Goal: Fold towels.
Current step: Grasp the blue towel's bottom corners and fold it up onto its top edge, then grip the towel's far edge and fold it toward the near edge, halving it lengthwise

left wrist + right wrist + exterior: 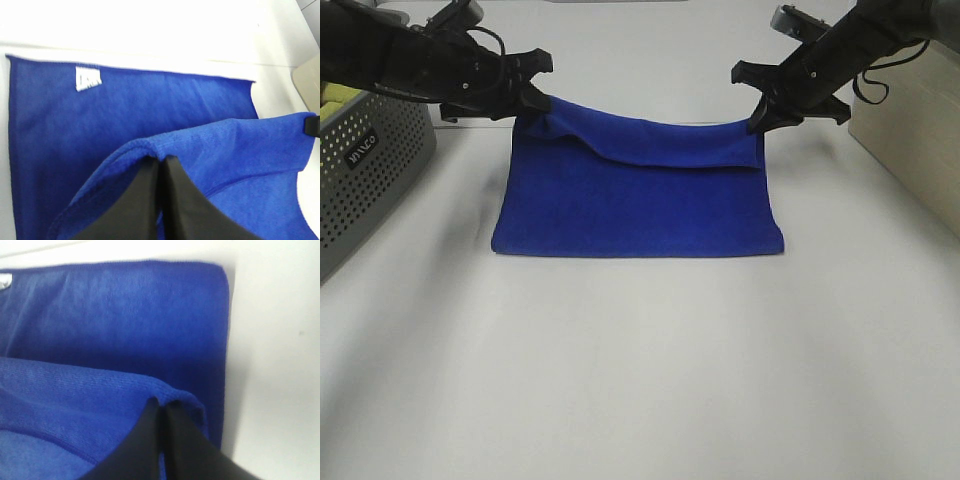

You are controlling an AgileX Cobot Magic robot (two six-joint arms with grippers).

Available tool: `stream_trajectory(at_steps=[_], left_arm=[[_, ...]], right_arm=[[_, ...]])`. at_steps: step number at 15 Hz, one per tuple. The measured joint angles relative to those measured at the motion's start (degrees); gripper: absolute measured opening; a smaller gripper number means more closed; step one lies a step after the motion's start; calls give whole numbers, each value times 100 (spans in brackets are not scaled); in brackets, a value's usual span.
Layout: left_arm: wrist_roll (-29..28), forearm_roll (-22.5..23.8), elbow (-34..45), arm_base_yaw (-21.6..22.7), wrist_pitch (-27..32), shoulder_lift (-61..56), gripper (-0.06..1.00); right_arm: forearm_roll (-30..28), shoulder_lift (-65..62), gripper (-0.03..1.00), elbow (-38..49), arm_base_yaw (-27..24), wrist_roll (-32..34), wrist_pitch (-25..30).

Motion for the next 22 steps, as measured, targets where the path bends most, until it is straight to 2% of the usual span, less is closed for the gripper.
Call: stream_trajectory(at_steps=[3, 6, 7, 8, 9, 11, 12, 13, 15, 19, 22], left_arm=[[344, 40, -682, 0, -447, 567, 1], [424, 46, -1031, 0, -808, 1020, 1], [424, 46, -1060, 0, -808, 1112, 2], [435, 46, -1060, 0, -808, 1134, 8], [435, 92, -1071, 0, -837, 1140, 20], [447, 201, -1089, 11, -911, 1129, 54], [447, 252, -1089, 17, -905, 1106, 69], [447, 344, -1089, 69, -791, 1066, 75], [338, 670, -1112, 223, -40, 991, 79], [-1129, 1490, -1112, 688, 1960, 980, 76], [-1851, 1851, -1112, 756, 2647, 980, 75]], right_arm=[[-46, 630, 0, -997, -57, 11, -69], [-46, 1049, 0, -1318, -57, 11, -269], [-46, 1112, 1, -1318, -57, 11, -315], [-92, 1157, 10, -1318, -57, 40, -344], [-103, 1163, 23, -1318, -57, 52, -350], [-149, 1163, 57, -1324, -57, 92, -252], [-223, 1140, 68, -1335, -57, 92, -57], [-355, 1083, 73, -1335, -57, 92, 223], [-567, 854, 75, -1335, -74, 92, 917], [-338, 728, 76, -1346, -264, 103, 2280], [-218, 699, 76, -1329, -338, 172, 2378]])
